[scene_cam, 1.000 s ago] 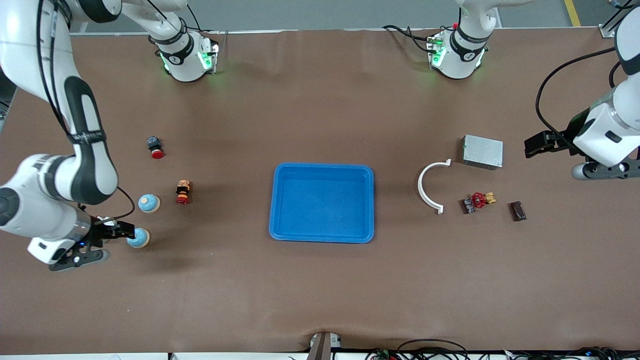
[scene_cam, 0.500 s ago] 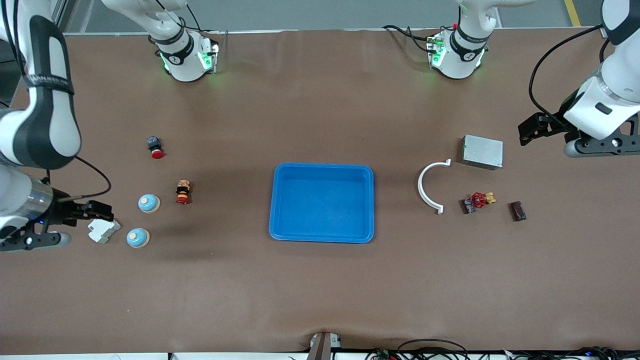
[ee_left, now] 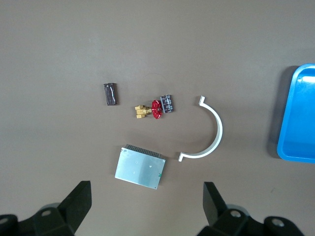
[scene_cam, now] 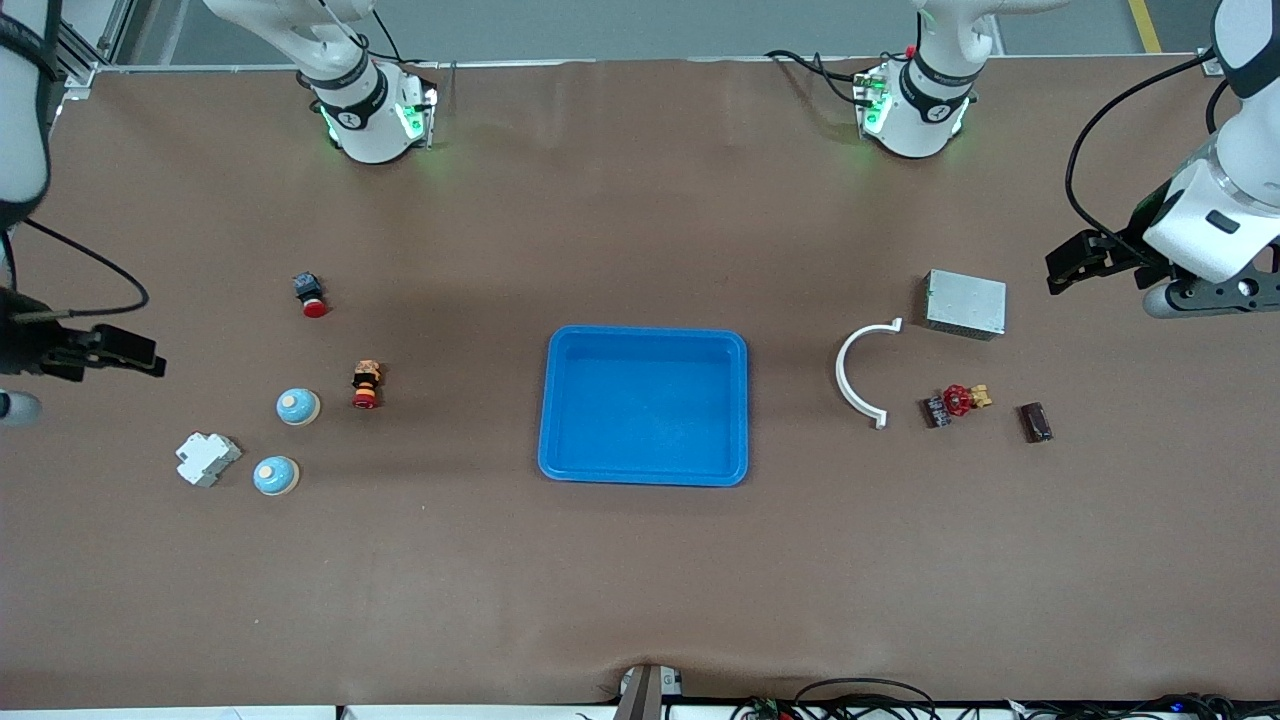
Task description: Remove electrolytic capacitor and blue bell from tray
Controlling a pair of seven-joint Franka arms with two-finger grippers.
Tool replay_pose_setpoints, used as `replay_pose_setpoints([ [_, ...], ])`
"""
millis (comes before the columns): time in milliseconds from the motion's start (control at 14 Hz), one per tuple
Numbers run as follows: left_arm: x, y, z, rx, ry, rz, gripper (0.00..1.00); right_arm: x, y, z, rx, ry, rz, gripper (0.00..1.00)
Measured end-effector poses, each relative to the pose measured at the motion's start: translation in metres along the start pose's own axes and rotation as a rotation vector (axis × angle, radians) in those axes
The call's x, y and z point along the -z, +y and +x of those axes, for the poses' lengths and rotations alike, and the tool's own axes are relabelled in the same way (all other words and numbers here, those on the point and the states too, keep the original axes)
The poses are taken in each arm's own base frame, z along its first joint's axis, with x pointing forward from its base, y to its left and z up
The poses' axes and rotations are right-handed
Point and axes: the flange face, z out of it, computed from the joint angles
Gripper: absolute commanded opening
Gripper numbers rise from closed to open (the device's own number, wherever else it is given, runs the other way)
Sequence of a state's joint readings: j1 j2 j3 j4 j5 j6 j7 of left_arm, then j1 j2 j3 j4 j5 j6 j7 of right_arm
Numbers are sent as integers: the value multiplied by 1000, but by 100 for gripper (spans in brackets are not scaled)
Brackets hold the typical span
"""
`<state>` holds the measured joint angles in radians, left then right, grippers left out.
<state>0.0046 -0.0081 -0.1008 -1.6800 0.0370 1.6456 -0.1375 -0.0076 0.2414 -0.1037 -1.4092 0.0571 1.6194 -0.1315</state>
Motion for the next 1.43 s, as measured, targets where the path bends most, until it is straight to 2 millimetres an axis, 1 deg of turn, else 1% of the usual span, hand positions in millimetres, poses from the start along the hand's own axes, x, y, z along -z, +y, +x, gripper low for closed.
replay_pose_setpoints([
  [143, 0, -1, 0, 1, 1, -2, 100, 19, 2, -15, -11, 19, 3, 100],
  [214, 1, -1, 0, 5, 2, -9, 100, 25, 3, -24, -14, 19, 6, 100],
  [357, 4, -10, 1, 15, 9, -31, 100, 29, 6, -44, -24, 12, 13, 100],
  [500, 13, -20, 0, -1, 26, -54, 100, 30, 10, -61, -33, 6, 20, 100],
  [571, 18, -22, -3, -6, 35, -60, 100, 32, 10, -67, -34, 7, 22, 100],
  [786, 25, -22, -7, -9, 48, -61, 100, 40, 7, -77, -30, 14, 24, 100],
  [1071, 25, -22, -9, -9, 56, -61, 100, 46, 0, -87, -69, -30, 30, 100],
  [1429, 32, -23, -24, -6, 116, -59, 100, 59, -4, -94, -64, -57, 32, 100],
])
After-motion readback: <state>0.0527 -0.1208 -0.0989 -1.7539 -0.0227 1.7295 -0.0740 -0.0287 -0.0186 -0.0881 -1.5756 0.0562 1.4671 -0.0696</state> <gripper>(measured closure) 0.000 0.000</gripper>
